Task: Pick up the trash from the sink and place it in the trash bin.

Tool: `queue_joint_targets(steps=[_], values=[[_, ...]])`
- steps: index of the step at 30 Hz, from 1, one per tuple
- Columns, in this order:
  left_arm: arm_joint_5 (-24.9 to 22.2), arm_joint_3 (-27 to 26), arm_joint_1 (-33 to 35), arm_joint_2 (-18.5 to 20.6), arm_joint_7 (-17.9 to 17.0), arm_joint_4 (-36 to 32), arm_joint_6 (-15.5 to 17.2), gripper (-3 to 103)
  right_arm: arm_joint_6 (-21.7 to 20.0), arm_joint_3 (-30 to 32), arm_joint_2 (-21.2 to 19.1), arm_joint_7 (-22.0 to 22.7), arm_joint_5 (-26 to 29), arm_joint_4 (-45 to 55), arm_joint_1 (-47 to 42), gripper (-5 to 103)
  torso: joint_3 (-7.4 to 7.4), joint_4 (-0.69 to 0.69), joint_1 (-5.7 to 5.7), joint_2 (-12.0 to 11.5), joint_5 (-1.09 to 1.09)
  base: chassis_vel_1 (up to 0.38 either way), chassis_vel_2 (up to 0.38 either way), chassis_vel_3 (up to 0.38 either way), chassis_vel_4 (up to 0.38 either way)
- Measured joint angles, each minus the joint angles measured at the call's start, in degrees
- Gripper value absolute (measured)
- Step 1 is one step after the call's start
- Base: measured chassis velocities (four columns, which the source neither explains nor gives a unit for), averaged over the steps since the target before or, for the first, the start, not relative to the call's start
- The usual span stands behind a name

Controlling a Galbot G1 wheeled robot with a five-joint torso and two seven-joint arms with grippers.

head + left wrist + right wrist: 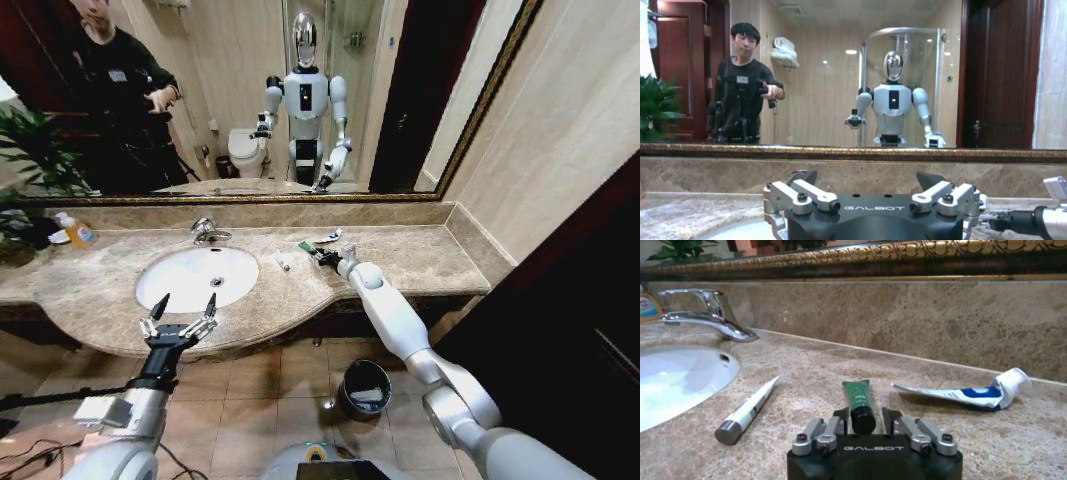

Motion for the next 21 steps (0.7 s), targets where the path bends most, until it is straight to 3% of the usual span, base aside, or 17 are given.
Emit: queue_joint_targets(steps=[4,7,16,21], values=[[0.0,0.0,0.0,0.0,0.0,0.0,0.0,100,0.1,0.0,-0.2,0.0,0.0,0.1,-0.2,36,0.0,0.0,0.0,0.0,0.0,0.0,0.0,0.0,0.0],[0.0,0.0,0.0,0.0,0.0,0.0,0.0,100,0.3,0.1,-0.2,0.0,-0.1,0.0,-0.2,28,0.0,0.0,0.0,0.0,0.0,0.0,0.0,0.0,0.0],[0.0,0.0,0.0,0.0,0.0,0.0,0.0,100,0.6,0.0,0.1,0.0,-0.3,0.0,-0.5,20,0.0,0.0,0.0,0.0,0.0,0.0,0.0,0.0,0.0],[0.0,0.0,0.0,0.0,0.0,0.0,0.0,100,0.6,-0.2,-0.3,1.0,0.5,2.1,-1.1,20,0.0,0.0,0.0,0.0,0.0,0.0,0.0,0.0,0.0]])
